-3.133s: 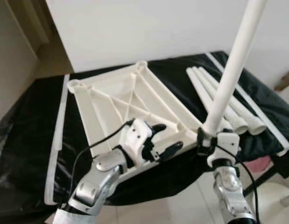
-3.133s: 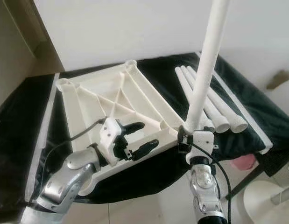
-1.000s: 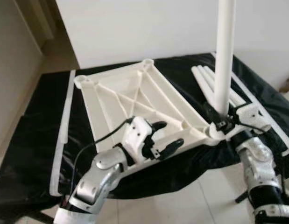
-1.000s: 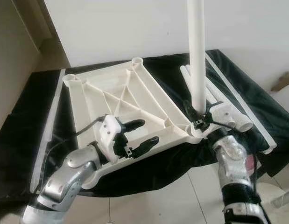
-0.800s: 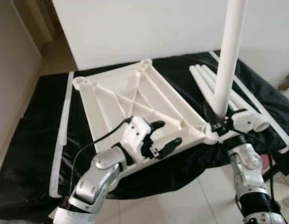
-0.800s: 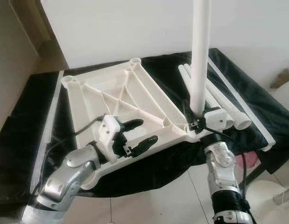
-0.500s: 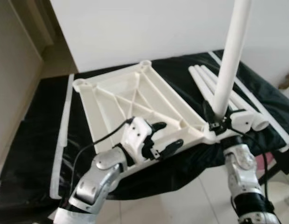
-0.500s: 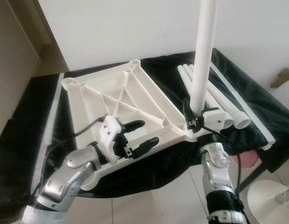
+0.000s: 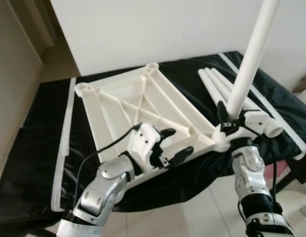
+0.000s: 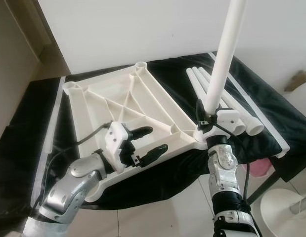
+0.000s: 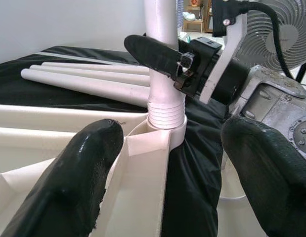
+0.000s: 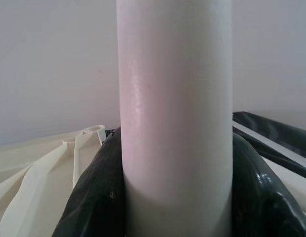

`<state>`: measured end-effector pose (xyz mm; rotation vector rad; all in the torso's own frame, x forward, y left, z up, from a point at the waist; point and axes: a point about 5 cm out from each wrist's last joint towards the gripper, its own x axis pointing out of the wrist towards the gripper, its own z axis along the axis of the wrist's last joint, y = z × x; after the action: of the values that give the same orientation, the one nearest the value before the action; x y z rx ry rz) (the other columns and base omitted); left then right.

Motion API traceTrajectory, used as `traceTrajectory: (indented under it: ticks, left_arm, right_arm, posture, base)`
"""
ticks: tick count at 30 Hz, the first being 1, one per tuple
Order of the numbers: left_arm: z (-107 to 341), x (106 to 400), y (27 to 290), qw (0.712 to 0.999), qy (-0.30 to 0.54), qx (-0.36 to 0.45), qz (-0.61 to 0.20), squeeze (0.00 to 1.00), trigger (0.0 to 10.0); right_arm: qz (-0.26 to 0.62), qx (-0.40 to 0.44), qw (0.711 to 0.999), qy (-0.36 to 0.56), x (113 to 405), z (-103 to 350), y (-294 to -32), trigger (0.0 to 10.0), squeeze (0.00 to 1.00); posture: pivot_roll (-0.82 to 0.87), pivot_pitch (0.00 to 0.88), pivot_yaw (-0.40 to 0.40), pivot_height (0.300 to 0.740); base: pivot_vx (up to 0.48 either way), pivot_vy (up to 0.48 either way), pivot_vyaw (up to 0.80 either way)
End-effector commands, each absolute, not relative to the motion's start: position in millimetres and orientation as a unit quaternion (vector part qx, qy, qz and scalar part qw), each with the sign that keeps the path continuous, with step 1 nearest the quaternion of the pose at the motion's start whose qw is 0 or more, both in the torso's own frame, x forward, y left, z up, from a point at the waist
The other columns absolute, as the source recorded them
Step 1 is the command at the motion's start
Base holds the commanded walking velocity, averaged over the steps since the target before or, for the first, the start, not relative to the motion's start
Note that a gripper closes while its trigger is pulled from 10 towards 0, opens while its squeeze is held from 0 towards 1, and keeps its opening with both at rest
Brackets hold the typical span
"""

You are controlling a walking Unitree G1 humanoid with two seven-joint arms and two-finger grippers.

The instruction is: Building children table

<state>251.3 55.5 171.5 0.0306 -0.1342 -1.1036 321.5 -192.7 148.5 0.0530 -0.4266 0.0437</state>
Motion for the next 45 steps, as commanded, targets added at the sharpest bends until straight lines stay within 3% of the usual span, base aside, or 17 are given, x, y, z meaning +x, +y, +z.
traceTrajectory:
  ticks: [1, 16, 25, 31, 36, 45]
  left_arm:
    - [174, 250, 57, 0.849, -0.066, 0.020, -0.524, 0.00, 10.0]
    - [173, 248, 57, 0.847, -0.064, 0.021, -0.527, 0.00, 10.0]
    - [173, 247, 57, 0.845, -0.062, 0.021, -0.531, 0.00, 10.0]
    - [173, 247, 58, 0.844, -0.061, 0.023, -0.532, 0.00, 10.0]
    - [173, 247, 58, 0.842, -0.059, 0.026, -0.536, 0.00, 10.0]
    - [173, 247, 57, 0.840, -0.059, 0.027, -0.539, 0.00, 10.0]
  right_arm:
    - [0.022, 0.040, 0.983, -0.178, 323, 134, -187, 10.0, 0.00]
    - [0.087, -0.060, 0.978, -0.178, 292, 114, -174, 10.0, 0.00]
    - [0.093, -0.063, 0.979, -0.167, 285, 106, -172, 10.0, 0.00]
    - [0.089, -0.044, 0.982, -0.159, 284, 103, -171, 10.0, 0.00]
    - [0.070, 0.028, 0.990, -0.119, 287, 94, -173, 10.0, 0.00]
    - [0.072, 0.041, 0.992, -0.093, 293, 93, -174, 10.0, 0.00]
  posture:
    - [0.01, 0.000, 0.077, 0.740]
    - [0.00, 0.001, 0.082, 0.740]
    - [0.00, 0.000, 0.089, 0.740]
    - [0.00, 0.000, 0.093, 0.740]
    - [0.00, 0.000, 0.099, 0.740]
    - [0.00, 0.000, 0.099, 0.740]
  base:
    - [0.000, 0.000, 0.00]
    - [0.000, 0.000, 0.00]
    - [0.000, 0.000, 0.00]
    - [0.000, 0.000, 0.00]
    - [0.000, 0.000, 0.00]
    - [0.000, 0.000, 0.00]
